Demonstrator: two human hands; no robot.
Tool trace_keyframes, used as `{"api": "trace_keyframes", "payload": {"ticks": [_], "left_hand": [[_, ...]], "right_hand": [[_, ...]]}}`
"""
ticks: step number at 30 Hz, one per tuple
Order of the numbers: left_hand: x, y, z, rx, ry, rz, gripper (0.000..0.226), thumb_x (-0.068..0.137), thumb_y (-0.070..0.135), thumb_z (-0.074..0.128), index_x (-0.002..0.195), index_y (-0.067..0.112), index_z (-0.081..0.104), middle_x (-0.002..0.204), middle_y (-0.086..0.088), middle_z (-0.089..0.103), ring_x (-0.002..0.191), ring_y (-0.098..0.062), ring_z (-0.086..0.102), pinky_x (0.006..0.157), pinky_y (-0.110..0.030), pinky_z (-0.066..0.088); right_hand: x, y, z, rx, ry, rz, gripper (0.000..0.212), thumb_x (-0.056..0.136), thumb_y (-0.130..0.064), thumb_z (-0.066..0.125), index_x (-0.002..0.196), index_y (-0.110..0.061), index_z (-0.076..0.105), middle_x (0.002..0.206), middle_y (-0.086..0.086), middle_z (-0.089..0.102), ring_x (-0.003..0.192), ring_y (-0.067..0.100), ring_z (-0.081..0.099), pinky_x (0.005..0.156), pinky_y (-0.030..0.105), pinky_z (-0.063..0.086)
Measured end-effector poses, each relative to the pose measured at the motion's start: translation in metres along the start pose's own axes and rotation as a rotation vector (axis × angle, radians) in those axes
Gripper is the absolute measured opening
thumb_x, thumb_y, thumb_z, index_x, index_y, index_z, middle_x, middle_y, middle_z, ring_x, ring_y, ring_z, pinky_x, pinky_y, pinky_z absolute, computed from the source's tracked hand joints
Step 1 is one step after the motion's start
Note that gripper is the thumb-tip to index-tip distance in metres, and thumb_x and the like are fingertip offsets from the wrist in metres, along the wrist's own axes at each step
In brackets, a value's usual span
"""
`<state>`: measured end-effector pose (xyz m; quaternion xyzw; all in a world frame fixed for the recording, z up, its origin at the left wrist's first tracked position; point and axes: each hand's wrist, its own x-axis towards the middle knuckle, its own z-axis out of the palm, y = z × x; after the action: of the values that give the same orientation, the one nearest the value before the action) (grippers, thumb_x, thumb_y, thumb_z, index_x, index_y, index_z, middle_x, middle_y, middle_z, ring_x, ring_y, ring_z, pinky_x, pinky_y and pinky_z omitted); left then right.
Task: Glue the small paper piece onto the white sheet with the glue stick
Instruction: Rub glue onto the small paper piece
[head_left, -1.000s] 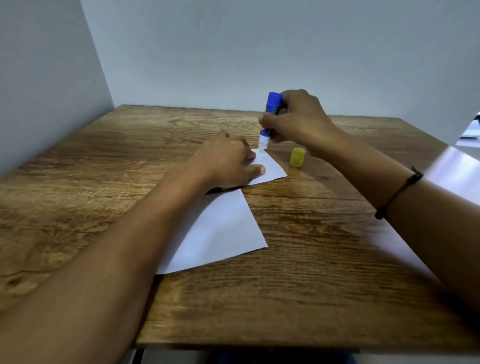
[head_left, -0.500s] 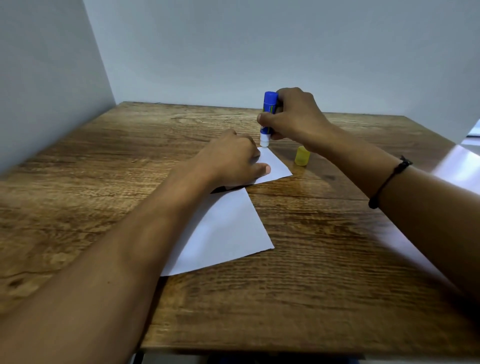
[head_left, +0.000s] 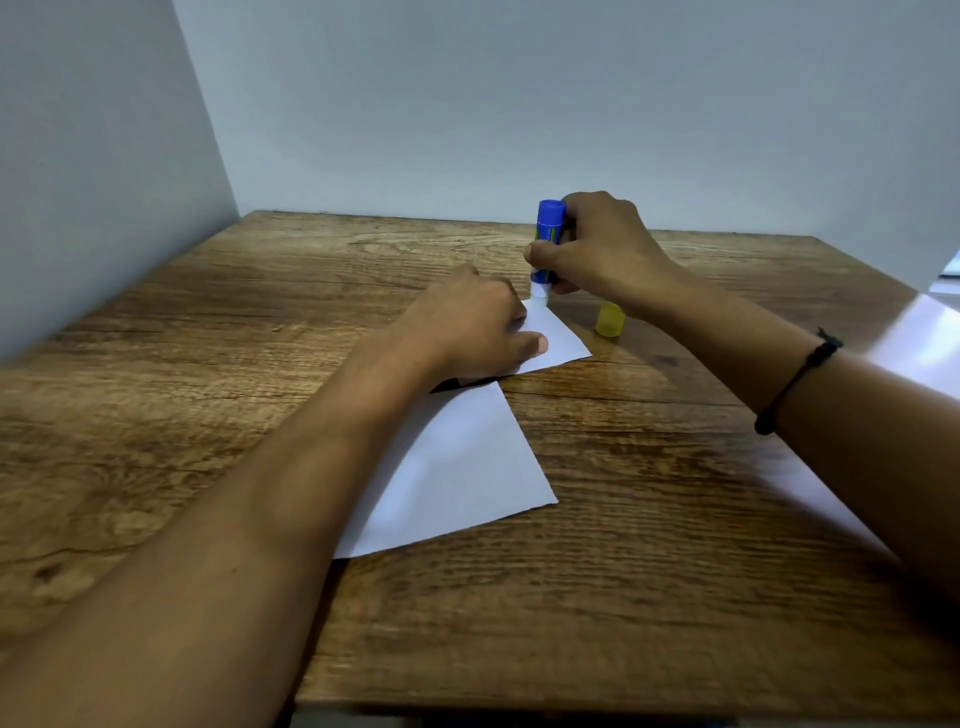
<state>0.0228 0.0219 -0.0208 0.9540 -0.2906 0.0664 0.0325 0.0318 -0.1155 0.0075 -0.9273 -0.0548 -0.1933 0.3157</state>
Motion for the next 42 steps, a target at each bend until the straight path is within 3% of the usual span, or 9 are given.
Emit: {"api": "trace_keyframes", "payload": {"ticks": [12, 22, 25, 27, 31, 34, 38, 40, 42], "left_hand": [[-0.001, -0.002, 0.0, -0.004, 0.016, -0.012, 0.047, 0.088, 0.047, 0.04, 0.102, 0.009, 0.064, 0.121, -0.006, 0.059, 0.112, -0.028, 0.04, 0.096, -0.046, 0.039], [-0.001, -0.005, -0.002, -0.006, 0.014, -0.056, 0.044, 0.088, 0.046, 0.041, 0.099, 0.011, 0.064, 0.122, -0.005, 0.059, 0.113, -0.029, 0.038, 0.096, -0.047, 0.038], [-0.001, -0.006, -0.001, -0.009, 0.015, -0.063, 0.045, 0.087, 0.047, 0.042, 0.103, 0.012, 0.064, 0.123, -0.004, 0.059, 0.114, -0.028, 0.038, 0.095, -0.046, 0.037], [0.0, -0.007, -0.001, -0.024, 0.018, -0.072, 0.042, 0.088, 0.043, 0.042, 0.107, 0.013, 0.064, 0.125, -0.004, 0.058, 0.116, -0.029, 0.037, 0.097, -0.046, 0.035], [0.0, -0.009, 0.0, -0.081, 0.002, -0.097, 0.028, 0.083, 0.015, 0.046, 0.105, 0.014, 0.064, 0.127, -0.002, 0.054, 0.108, -0.027, 0.032, 0.092, -0.041, 0.028], [-0.003, -0.009, -0.003, -0.01, -0.012, -0.129, 0.027, 0.085, 0.023, 0.047, 0.106, 0.018, 0.064, 0.125, -0.004, 0.048, 0.116, -0.029, 0.028, 0.089, -0.042, 0.025], [-0.007, -0.005, -0.005, 0.139, 0.103, -0.181, 0.041, 0.084, 0.047, 0.047, 0.097, 0.012, 0.064, 0.113, -0.012, 0.055, 0.12, -0.033, 0.031, 0.092, -0.047, 0.028], [-0.008, -0.002, -0.008, 0.112, 0.221, -0.13, 0.036, 0.085, 0.04, 0.048, 0.108, 0.015, 0.061, 0.116, -0.01, 0.056, 0.12, -0.032, 0.033, 0.089, -0.044, 0.029], [-0.008, 0.0, -0.012, 0.008, 0.232, -0.015, 0.036, 0.084, 0.027, 0.049, 0.119, 0.026, 0.056, 0.123, -0.004, 0.055, 0.118, -0.029, 0.032, 0.083, -0.04, 0.025]], "right_hand": [[-0.024, -0.005, -0.013, 0.012, -0.048, -0.028, 0.028, 0.081, -0.019, 0.066, 0.099, 0.0, 0.057, 0.092, 0.02, 0.064, 0.083, 0.033, 0.068, 0.081, 0.047, 0.054], [-0.039, -0.001, -0.02, 0.045, -0.058, -0.03, 0.02, 0.079, -0.02, 0.067, 0.091, -0.008, 0.057, 0.088, 0.014, 0.069, 0.073, 0.026, 0.07, 0.076, 0.037, 0.057], [-0.044, 0.002, -0.022, 0.113, -0.066, -0.006, 0.018, 0.079, -0.018, 0.068, 0.09, -0.008, 0.057, 0.078, 0.01, 0.066, 0.073, 0.028, 0.071, 0.078, 0.043, 0.058], [-0.045, 0.003, -0.023, 0.127, -0.07, 0.005, 0.019, 0.079, -0.018, 0.068, 0.091, -0.007, 0.057, 0.081, 0.012, 0.067, 0.073, 0.028, 0.071, 0.078, 0.046, 0.057], [-0.047, 0.005, -0.028, 0.166, -0.043, 0.008, 0.018, 0.078, -0.019, 0.069, 0.088, -0.007, 0.059, 0.076, 0.009, 0.067, 0.071, 0.024, 0.072, 0.075, 0.042, 0.059], [-0.044, 0.005, -0.033, 0.214, 0.01, 0.012, 0.018, 0.078, -0.018, 0.069, 0.087, -0.005, 0.06, 0.071, 0.005, 0.063, 0.072, 0.021, 0.071, 0.071, 0.037, 0.06], [-0.036, 0.005, -0.037, 0.251, 0.043, 0.022, 0.026, 0.078, -0.016, 0.069, 0.095, 0.001, 0.06, 0.074, 0.005, 0.062, 0.072, 0.018, 0.071, 0.068, 0.034, 0.061], [-0.031, 0.004, -0.037, 0.231, 0.067, 0.011, 0.027, 0.077, -0.016, 0.069, 0.096, 0.001, 0.06, 0.075, 0.006, 0.061, 0.072, 0.019, 0.07, 0.067, 0.033, 0.061], [-0.024, 0.003, -0.036, 0.211, 0.092, -0.003, 0.028, 0.077, -0.016, 0.069, 0.096, 0.002, 0.06, 0.078, 0.009, 0.061, 0.073, 0.022, 0.069, 0.068, 0.035, 0.06]]}}
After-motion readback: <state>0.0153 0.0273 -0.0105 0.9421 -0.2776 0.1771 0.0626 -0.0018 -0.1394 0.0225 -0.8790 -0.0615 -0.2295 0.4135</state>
